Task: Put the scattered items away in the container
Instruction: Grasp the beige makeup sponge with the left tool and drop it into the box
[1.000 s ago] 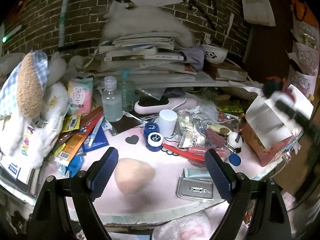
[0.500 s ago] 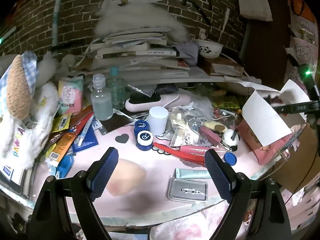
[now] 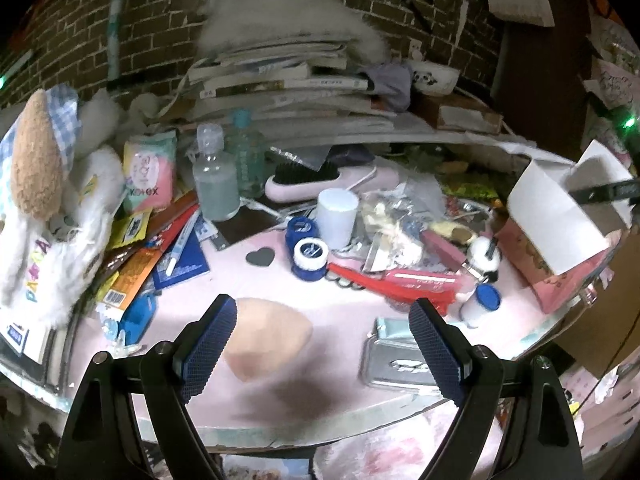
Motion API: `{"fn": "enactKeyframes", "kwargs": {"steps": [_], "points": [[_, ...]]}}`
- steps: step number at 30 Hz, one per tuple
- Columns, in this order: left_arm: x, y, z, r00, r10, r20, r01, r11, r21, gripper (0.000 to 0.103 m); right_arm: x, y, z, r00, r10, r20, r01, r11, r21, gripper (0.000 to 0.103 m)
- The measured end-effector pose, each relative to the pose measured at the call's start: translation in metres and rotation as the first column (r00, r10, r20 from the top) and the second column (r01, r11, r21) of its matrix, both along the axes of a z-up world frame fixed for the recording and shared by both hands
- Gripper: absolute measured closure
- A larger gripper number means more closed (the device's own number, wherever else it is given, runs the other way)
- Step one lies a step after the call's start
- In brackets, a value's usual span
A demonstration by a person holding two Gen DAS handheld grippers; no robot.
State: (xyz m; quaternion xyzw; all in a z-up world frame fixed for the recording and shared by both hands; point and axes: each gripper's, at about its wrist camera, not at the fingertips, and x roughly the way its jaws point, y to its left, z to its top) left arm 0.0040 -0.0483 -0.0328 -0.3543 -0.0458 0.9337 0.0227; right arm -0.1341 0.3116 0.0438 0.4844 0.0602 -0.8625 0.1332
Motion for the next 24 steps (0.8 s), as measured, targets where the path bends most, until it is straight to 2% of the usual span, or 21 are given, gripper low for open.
{"fn": "enactKeyframes", "kwargs": {"steps": [3, 4, 6, 7, 9, 13, 16, 19, 24], "points": [[0.004, -0.004, -0.009, 1.000, -0.010, 0.003, 0.010, 1.000, 0.002, 0.017, 0.015, -0.009, 0.018, 0.991, 0.008, -0.132, -0.010, 1.000, -0.009, 0.024], [0.005, -0.005, -0.011, 1.000, -0.008, -0.003, 0.008, 1.000, 0.003, 0.017, 0.025, -0.015, 0.026, 0.980, 0.022, -0.199, -0.027, 0.999, -0.022, 0.020], [0.006, -0.009, -0.015, 1.000, 0.002, -0.009, -0.002, 1.000, -0.001, 0.017, 0.038, -0.028, 0.032, 0.962, 0.052, -0.269, -0.068, 0.996, -0.050, 0.011], [0.005, -0.010, -0.018, 1.000, 0.008, -0.007, -0.008, 1.000, -0.004, 0.017, 0.047, -0.038, 0.034, 0.952, 0.077, -0.296, -0.106, 0.991, -0.082, 0.011], [0.003, -0.013, -0.024, 1.000, 0.020, -0.007, -0.020, 1.000, -0.005, 0.017, 0.058, -0.054, 0.034, 0.942, 0.119, -0.312, -0.171, 0.975, -0.145, 0.011], [-0.006, -0.015, -0.036, 0.999, 0.038, -0.016, -0.038, 0.999, -0.038, 0.017, 0.084, -0.088, 0.024, 0.913, 0.232, -0.335, -0.332, 0.901, -0.279, 0.011], [-0.014, -0.016, -0.047, 0.999, 0.044, 0.005, -0.044, 0.997, -0.059, 0.017, 0.100, -0.114, 0.013, 0.888, 0.287, -0.359, -0.398, 0.870, -0.289, 0.011], [-0.019, -0.016, -0.054, 0.998, 0.053, 0.020, -0.052, 0.996, -0.071, 0.017, 0.108, -0.136, -0.004, 0.877, 0.318, -0.360, -0.425, 0.863, -0.272, 0.011], [-0.021, -0.014, -0.057, 0.997, 0.080, -0.004, -0.080, 0.992, -0.094, 0.018, 0.106, -0.150, -0.033, 0.891, 0.320, -0.323, -0.412, 0.868, -0.276, 0.011]]}}
